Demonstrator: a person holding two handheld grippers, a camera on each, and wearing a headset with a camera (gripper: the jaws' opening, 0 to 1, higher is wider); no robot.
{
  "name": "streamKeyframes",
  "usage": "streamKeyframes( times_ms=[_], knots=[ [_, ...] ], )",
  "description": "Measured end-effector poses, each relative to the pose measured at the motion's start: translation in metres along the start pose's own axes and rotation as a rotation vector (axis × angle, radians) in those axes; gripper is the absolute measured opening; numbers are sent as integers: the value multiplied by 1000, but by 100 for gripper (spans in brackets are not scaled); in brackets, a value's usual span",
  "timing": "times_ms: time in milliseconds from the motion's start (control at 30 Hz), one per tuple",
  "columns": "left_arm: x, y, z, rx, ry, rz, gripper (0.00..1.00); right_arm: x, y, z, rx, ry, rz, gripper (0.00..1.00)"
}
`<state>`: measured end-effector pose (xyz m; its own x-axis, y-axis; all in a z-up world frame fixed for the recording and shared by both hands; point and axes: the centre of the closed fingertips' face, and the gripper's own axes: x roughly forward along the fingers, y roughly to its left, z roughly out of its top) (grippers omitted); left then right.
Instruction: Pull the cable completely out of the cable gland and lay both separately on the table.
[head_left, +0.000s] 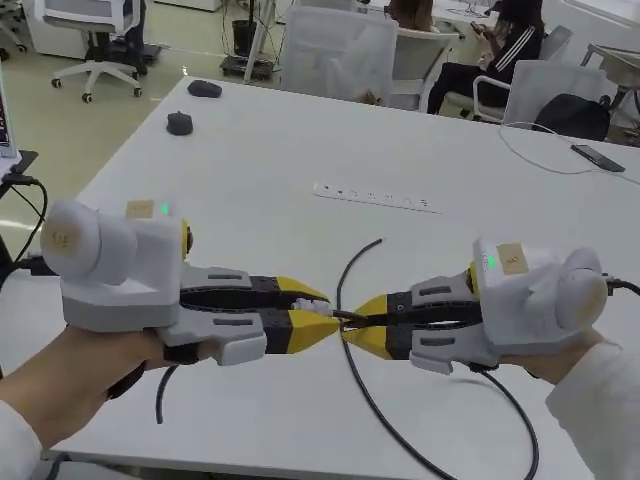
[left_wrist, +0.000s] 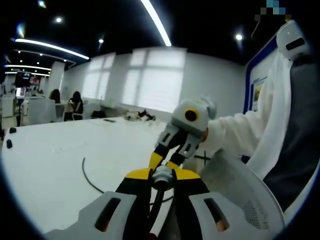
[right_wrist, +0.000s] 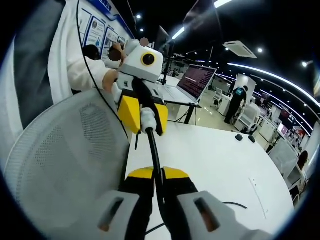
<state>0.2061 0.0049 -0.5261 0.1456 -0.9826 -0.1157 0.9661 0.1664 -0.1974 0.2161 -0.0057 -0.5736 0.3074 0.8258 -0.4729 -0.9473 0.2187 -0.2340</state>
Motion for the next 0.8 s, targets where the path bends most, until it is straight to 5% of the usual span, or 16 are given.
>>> streamKeyframes(
  times_ms=[800],
  knots=[
    [-4,7,5,-14,-25,32,17,-23,-9,-23,59,18,-64,3]
  ],
)
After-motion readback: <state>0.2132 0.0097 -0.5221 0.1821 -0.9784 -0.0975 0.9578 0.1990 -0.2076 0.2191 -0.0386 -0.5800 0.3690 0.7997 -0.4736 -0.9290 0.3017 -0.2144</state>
